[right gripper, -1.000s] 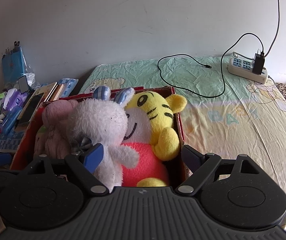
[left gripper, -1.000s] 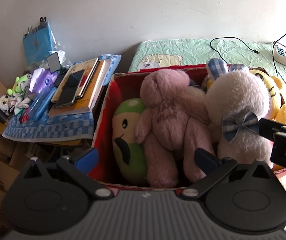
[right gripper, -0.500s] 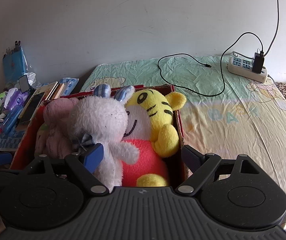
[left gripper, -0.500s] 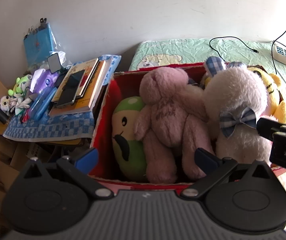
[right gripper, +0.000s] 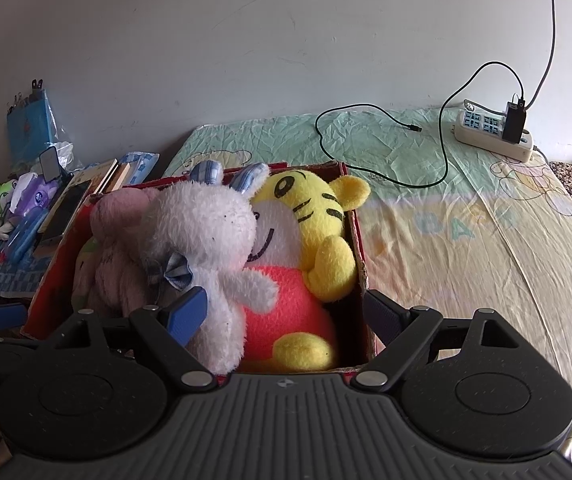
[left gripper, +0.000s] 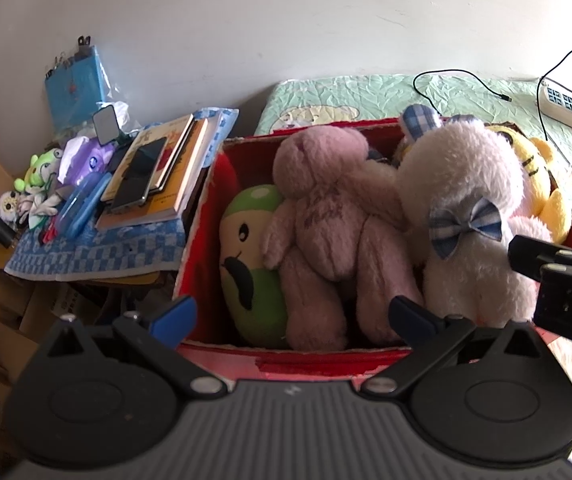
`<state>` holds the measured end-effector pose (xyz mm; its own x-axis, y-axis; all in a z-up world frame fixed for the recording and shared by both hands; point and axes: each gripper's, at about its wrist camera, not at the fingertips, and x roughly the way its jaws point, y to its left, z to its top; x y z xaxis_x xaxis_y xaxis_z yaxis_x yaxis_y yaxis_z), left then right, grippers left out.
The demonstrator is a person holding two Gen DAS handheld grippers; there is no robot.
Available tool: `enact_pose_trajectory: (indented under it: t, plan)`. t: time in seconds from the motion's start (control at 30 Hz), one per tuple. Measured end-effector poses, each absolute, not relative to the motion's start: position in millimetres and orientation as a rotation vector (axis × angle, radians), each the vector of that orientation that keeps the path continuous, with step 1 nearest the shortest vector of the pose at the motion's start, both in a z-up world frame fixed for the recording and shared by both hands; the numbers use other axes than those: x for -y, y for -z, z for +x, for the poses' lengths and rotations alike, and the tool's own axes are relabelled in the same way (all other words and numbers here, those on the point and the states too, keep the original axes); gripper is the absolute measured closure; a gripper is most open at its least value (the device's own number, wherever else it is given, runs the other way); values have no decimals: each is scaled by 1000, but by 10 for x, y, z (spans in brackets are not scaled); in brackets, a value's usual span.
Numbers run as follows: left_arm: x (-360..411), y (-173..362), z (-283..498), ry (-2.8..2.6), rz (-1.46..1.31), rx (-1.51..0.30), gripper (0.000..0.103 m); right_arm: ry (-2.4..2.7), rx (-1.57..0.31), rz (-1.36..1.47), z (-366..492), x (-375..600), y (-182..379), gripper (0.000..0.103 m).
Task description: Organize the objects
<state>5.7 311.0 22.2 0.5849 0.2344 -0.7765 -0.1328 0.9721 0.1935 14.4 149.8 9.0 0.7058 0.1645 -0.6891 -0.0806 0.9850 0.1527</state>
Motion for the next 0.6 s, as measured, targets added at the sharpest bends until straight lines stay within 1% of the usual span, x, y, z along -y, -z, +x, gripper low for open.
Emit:
enact_pose_trajectory:
  t: [0.4, 0.6]
  plan:
    - [-3086, -202, 9, -217, 125, -915, 0, -137, -772, 116, 110, -1499, -82, 16]
    - [-3052, -260, -64, -225, 156, -858, 1, -137, -771, 123, 108, -1499, -84, 16]
